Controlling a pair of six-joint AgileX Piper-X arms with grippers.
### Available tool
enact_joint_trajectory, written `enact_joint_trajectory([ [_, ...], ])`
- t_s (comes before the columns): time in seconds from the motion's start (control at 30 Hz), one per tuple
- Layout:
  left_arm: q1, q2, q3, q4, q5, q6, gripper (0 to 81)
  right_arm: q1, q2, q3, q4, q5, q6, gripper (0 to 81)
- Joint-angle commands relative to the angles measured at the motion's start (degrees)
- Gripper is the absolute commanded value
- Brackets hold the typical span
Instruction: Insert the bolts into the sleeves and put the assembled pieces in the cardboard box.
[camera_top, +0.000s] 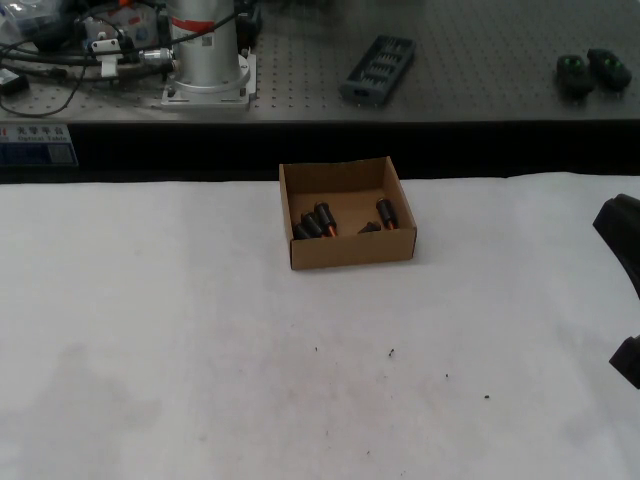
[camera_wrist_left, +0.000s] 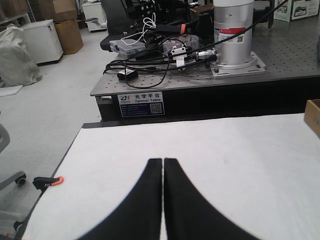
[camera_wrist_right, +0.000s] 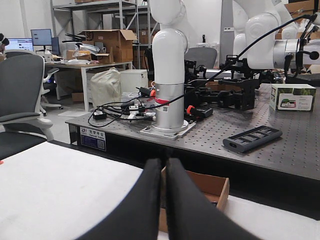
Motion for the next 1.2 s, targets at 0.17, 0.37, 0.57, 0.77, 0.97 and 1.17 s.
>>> enact_joint_trajectory([
  [0.17,0.2,-0.5,-0.3,-0.7,1.3,0.1,0.6,-0.4,-0.1,-0.8,-0.4,0.0,-0.6,4.3],
  [0.37,0.2,-0.5,-0.3,-0.7,1.3,0.1,0.6,-0.4,-0.2,-0.8,-0.2,0.0,-0.6,4.3],
  [0.57,0.2,-0.5,-0.3,-0.7,1.3,0.1,0.6,-0.4,-0.2,-0.8,0.0,0.0,-0.6,4.3],
  [0.77,0.2,-0.5,-0.3,-0.7,1.3,0.1,0.6,-0.4,-0.2,-0.8,0.0,0.0,-0.6,4.3],
  [0.97,0.2,-0.5,-0.3,-0.7,1.3,0.1,0.6,-0.4,-0.2,-0.8,0.0,0.0,-0.6,4.3],
  [1.17,0.2,-0.5,-0.3,-0.7,1.3,0.1,0.6,-0.4,-0.2,-0.8,0.0,0.0,-0.6,4.3],
])
